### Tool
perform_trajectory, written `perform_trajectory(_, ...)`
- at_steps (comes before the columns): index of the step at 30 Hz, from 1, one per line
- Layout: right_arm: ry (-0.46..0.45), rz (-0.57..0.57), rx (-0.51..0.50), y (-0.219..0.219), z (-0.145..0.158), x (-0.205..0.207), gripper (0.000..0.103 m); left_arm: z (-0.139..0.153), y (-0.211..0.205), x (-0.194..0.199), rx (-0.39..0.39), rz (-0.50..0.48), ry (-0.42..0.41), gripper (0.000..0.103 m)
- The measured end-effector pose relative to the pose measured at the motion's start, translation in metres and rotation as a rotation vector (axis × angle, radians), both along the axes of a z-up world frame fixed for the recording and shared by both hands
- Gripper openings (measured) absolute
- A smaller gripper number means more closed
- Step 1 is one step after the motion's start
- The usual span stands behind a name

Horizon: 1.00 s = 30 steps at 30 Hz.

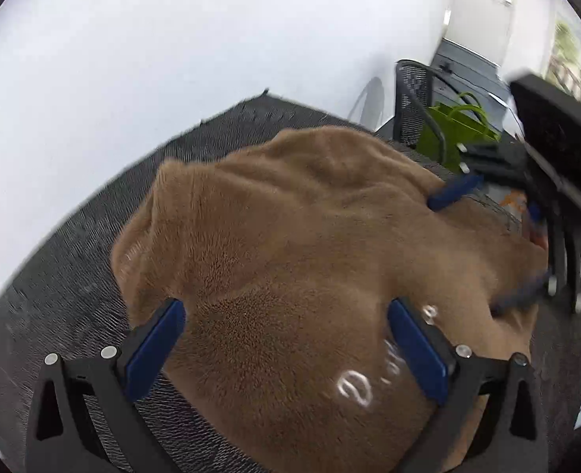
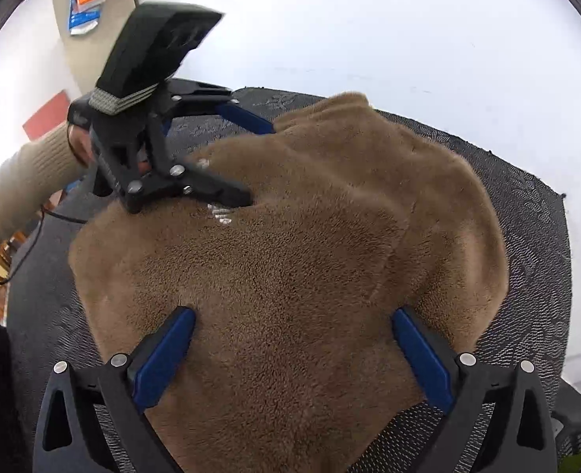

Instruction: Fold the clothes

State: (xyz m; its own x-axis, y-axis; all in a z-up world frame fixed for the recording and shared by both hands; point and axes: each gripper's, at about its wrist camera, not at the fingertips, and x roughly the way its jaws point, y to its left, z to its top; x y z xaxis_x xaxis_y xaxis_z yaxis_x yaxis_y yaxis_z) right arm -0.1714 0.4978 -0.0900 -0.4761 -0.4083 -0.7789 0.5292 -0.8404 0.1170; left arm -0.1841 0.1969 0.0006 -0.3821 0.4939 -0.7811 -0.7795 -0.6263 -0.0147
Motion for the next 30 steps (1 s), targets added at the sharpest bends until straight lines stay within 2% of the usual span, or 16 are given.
perform_trajectory(3,0.05,-0.026,-0.005,0.005,0.019,-0.007,0.101,0.009,0.005,-0.005,-0.05,-0.025,0.081,0.103)
perform_trajectory(5,0.06,-0.038,0.009,0.003,0.023,-0.021,0.101,0.01,0.01,-0.016,-0.064,-0.004,0.088,0.103)
perform_trajectory(9,0.045,-0.044,0.014,0.004,0.021,-0.041,0.101,0.002,0.015,-0.052,-0.076,0.097,0.045,0.103)
perform_trajectory(13,-0.008,-0.056,0.051,0.01,0.002,-0.055,0.101,-0.011,0.015,-0.078,-0.071,0.156,-0.031,0.103)
perform_trajectory(14,-0.028,-0.063,0.032,0.012,-0.004,-0.058,0.101,-0.014,0.015,-0.081,-0.071,0.162,-0.046,0.103)
perform_trajectory(20,-0.047,-0.103,-0.008,0.021,-0.028,-0.057,0.102,-0.031,0.012,-0.083,-0.06,0.174,-0.084,0.103)
perform_trajectory(26,-0.019,-0.142,-0.027,0.022,-0.02,-0.049,0.102,-0.025,0.004,-0.076,-0.051,0.203,-0.103,0.103)
perform_trajectory(30,0.041,-0.152,-0.059,0.025,0.005,-0.02,0.102,0.004,-0.025,-0.045,0.069,0.174,-0.126,0.103)
